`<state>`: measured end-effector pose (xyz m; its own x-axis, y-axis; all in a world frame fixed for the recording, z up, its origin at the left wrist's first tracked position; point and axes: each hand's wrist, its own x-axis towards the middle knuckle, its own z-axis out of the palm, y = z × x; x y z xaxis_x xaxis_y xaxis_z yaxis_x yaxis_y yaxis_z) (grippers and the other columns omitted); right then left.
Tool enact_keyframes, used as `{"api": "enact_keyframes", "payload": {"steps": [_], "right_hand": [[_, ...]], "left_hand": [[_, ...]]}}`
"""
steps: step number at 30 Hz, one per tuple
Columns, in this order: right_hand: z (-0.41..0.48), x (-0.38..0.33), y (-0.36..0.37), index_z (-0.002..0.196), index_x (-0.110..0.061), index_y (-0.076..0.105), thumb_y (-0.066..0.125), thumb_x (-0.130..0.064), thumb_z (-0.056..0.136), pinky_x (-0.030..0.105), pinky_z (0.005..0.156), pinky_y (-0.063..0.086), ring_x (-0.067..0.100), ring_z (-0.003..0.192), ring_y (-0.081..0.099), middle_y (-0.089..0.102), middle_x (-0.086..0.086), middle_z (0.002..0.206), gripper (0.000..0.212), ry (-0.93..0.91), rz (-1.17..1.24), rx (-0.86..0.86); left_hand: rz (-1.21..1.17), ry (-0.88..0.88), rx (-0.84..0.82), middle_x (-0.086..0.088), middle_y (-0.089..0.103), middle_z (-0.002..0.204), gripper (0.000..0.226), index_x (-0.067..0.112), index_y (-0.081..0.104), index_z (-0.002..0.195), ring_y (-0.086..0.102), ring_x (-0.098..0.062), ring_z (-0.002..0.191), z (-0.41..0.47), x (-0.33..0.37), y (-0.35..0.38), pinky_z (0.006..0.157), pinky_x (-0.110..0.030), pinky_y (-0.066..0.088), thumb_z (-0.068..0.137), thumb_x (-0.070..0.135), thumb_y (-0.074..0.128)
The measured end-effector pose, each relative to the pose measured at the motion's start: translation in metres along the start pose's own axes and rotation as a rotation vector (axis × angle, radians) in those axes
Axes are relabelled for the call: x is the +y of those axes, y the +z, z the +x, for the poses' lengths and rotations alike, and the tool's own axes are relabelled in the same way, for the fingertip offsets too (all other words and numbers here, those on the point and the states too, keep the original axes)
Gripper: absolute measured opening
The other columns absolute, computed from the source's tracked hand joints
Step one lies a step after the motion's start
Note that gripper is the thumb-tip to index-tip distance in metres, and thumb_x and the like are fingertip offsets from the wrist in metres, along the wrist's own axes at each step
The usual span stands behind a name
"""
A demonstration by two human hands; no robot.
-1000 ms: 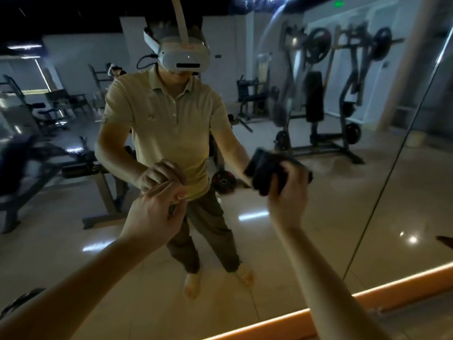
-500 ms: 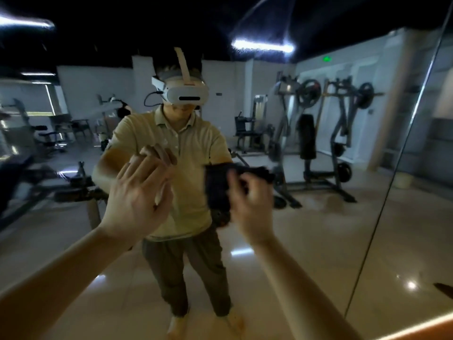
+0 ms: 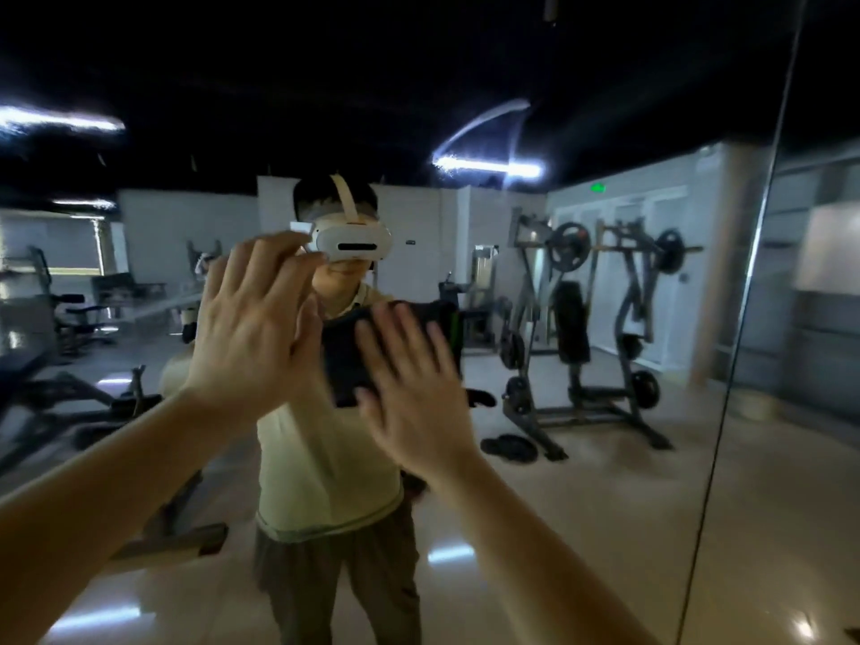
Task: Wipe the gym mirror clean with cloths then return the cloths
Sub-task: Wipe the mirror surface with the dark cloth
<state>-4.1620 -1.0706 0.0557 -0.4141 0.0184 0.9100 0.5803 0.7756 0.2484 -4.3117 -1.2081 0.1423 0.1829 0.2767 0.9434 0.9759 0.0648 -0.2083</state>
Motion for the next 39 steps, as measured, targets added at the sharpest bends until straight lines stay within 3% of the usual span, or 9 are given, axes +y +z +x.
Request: {"api": "enact_keyframes", "payload": {"steps": [4, 8, 13, 16, 24, 31, 34, 36, 39], "right_hand": [[0.010, 0.118, -0.041, 0.166, -0.009, 0.009, 0.024, -0.043, 0.110, 0.057, 0.129, 0.011, 0.031, 0.161, 0.006, 0.005, 0.014, 0.174, 0.067, 0.473, -0.151, 0.136], [0.049, 0.134, -0.056, 0.164, -0.002, 0.018, 0.028, -0.034, 0.108, 0.058, 0.126, 0.017, 0.035, 0.160, 0.015, 0.016, 0.020, 0.172, 0.066, 0.828, -0.086, 0.300], [0.082, 0.016, -0.015, 0.167, -0.013, 0.007, 0.015, -0.045, 0.111, 0.053, 0.130, 0.002, 0.027, 0.162, -0.002, -0.001, 0.010, 0.175, 0.065, 0.210, -0.032, 0.153], [0.090, 0.041, -0.024, 0.168, -0.016, 0.009, 0.025, -0.044, 0.110, 0.052, 0.130, 0.000, 0.026, 0.162, -0.003, 0.001, 0.008, 0.175, 0.066, -0.149, -0.086, 0.050], [0.128, 0.208, -0.094, 0.166, -0.010, 0.015, 0.017, -0.041, 0.106, 0.058, 0.127, 0.013, 0.035, 0.160, 0.012, 0.013, 0.016, 0.173, 0.068, 0.832, -0.149, 0.298], [0.182, 0.064, -0.060, 0.166, -0.017, 0.023, 0.029, -0.041, 0.109, 0.053, 0.129, 0.007, 0.031, 0.161, 0.007, 0.014, 0.012, 0.174, 0.062, 0.214, -0.075, 0.272], [0.168, 0.063, -0.061, 0.165, -0.017, 0.025, 0.032, -0.041, 0.108, 0.052, 0.129, 0.008, 0.028, 0.162, 0.004, 0.012, 0.010, 0.174, 0.063, -0.213, -0.138, 0.086], [0.159, 0.096, -0.071, 0.166, -0.018, 0.020, 0.030, -0.043, 0.108, 0.053, 0.130, 0.009, 0.028, 0.162, 0.004, 0.010, 0.009, 0.175, 0.064, -0.157, -0.192, 0.071], [0.156, 0.159, -0.090, 0.167, -0.015, 0.012, 0.021, -0.044, 0.111, 0.056, 0.129, 0.011, 0.031, 0.161, 0.004, 0.005, 0.013, 0.175, 0.064, 0.391, -0.245, 0.180]], "left_hand": [[0.136, -0.074, -0.119, -0.017, 0.002, 0.175, 0.078, 0.002, 0.013, 0.166, 0.003, -0.032, 0.163, 0.025, -0.001, 0.010, 0.131, -0.054, 0.007, 0.108, 0.050, 0.032], [0.189, -0.052, -0.142, -0.020, -0.004, 0.174, 0.089, -0.003, 0.005, 0.165, -0.004, -0.032, 0.162, 0.031, 0.001, 0.022, 0.130, -0.058, 0.007, 0.106, 0.064, 0.010], [0.153, -0.013, -0.062, -0.016, 0.003, 0.175, 0.083, 0.001, 0.011, 0.166, 0.003, -0.029, 0.163, 0.030, -0.009, 0.026, 0.130, -0.056, 0.010, 0.107, 0.059, 0.020], [0.140, 0.009, -0.046, -0.014, 0.005, 0.175, 0.079, 0.003, 0.014, 0.166, 0.005, -0.028, 0.163, 0.030, -0.011, 0.022, 0.130, -0.055, 0.010, 0.108, 0.056, 0.020], [0.183, -0.015, -0.123, -0.018, 0.002, 0.174, 0.093, 0.001, 0.010, 0.165, 0.001, -0.030, 0.163, 0.030, -0.005, 0.018, 0.129, -0.059, 0.012, 0.102, 0.067, 0.023], [0.154, -0.049, 0.083, -0.020, 0.044, 0.154, 0.064, -0.001, 0.046, 0.149, 0.044, -0.037, 0.139, 0.057, -0.011, 0.006, 0.116, -0.051, 0.029, 0.104, 0.045, 0.043], [0.230, -0.115, 0.130, -0.021, 0.028, 0.167, 0.064, -0.003, 0.035, 0.158, 0.024, -0.034, 0.157, 0.090, -0.013, 0.003, 0.128, -0.053, 0.017, 0.107, 0.037, 0.037], [0.214, -0.163, 0.083, -0.018, 0.008, 0.174, 0.073, -0.001, 0.017, 0.164, 0.003, -0.027, 0.163, 0.105, -0.011, 0.006, 0.131, -0.050, 0.004, 0.109, 0.046, 0.027], [0.264, -0.158, -0.002, -0.014, -0.008, 0.175, 0.086, 0.003, 0.000, 0.166, -0.011, -0.022, 0.162, 0.107, -0.014, 0.015, 0.132, -0.046, -0.003, 0.107, 0.063, 0.017]]}}
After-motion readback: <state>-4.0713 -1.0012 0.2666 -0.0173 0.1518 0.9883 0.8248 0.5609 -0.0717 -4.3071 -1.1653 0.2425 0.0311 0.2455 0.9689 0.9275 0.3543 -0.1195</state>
